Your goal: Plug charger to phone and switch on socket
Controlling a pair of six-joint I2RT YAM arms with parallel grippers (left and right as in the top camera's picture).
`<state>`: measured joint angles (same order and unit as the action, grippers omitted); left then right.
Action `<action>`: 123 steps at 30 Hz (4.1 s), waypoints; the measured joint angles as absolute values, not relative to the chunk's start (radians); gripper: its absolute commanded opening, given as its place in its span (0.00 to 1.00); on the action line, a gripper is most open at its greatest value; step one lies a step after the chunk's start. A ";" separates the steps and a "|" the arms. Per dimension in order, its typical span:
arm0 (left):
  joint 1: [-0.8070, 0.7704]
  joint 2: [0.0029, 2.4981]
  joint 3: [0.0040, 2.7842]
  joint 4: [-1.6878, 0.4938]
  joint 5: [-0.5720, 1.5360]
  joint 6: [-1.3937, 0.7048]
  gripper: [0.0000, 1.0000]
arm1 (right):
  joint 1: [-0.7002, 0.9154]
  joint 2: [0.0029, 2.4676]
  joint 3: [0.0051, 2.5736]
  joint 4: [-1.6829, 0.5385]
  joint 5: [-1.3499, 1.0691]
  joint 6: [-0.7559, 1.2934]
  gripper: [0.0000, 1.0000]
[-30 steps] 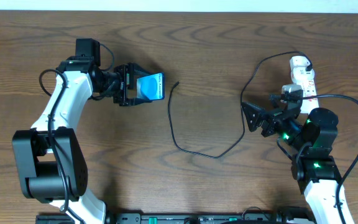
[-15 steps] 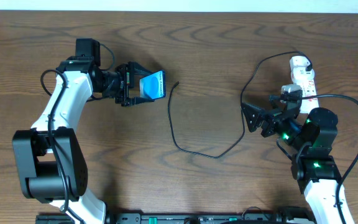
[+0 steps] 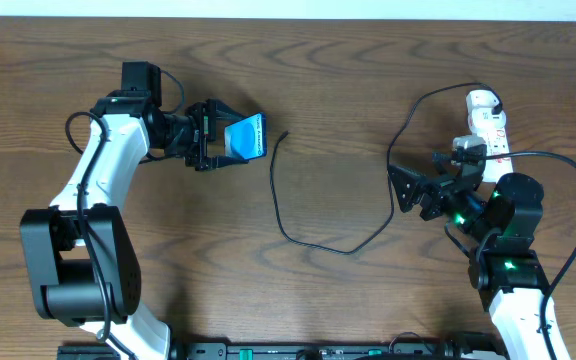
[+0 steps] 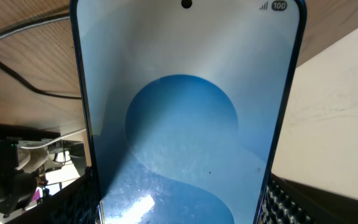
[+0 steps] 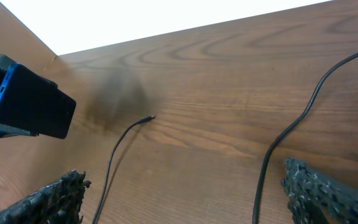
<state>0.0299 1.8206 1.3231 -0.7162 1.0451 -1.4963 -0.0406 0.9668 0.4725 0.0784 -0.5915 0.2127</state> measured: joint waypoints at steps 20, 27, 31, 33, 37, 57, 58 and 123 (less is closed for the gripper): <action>0.030 1.821 1.323 -0.717 0.981 -1.495 0.57 | -0.041 0.981 0.474 0.112 -0.640 0.271 0.99; 0.030 1.821 1.323 -0.716 0.869 -1.465 0.56 | -0.041 1.094 0.555 0.122 -0.733 0.305 0.99; 0.030 1.821 1.323 -0.717 0.800 -1.443 0.56 | -0.041 1.185 0.662 0.115 -0.809 0.308 0.99; 0.030 1.821 1.323 -0.717 0.770 -1.438 0.56 | -0.041 1.228 0.719 0.108 -0.854 0.309 0.99; 0.030 1.821 1.323 -0.717 0.725 -1.433 0.56 | -0.041 1.308 0.830 0.052 -0.930 0.311 0.99; 0.030 1.821 1.323 -0.716 0.680 -1.431 0.56 | 0.144 1.696 1.303 -0.279 -1.037 0.215 0.99; 0.030 1.821 1.323 -0.717 0.678 -1.431 0.56 | 0.157 1.708 1.303 -0.284 -1.037 0.212 0.99; -0.089 1.821 1.323 -0.715 0.548 -1.470 0.56 | 0.620 1.996 1.308 -0.076 -0.482 0.722 0.31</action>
<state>-0.0891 1.8206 1.3228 -0.7151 0.5476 -1.4696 0.6197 1.9965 1.3083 -0.0765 -0.4820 0.7219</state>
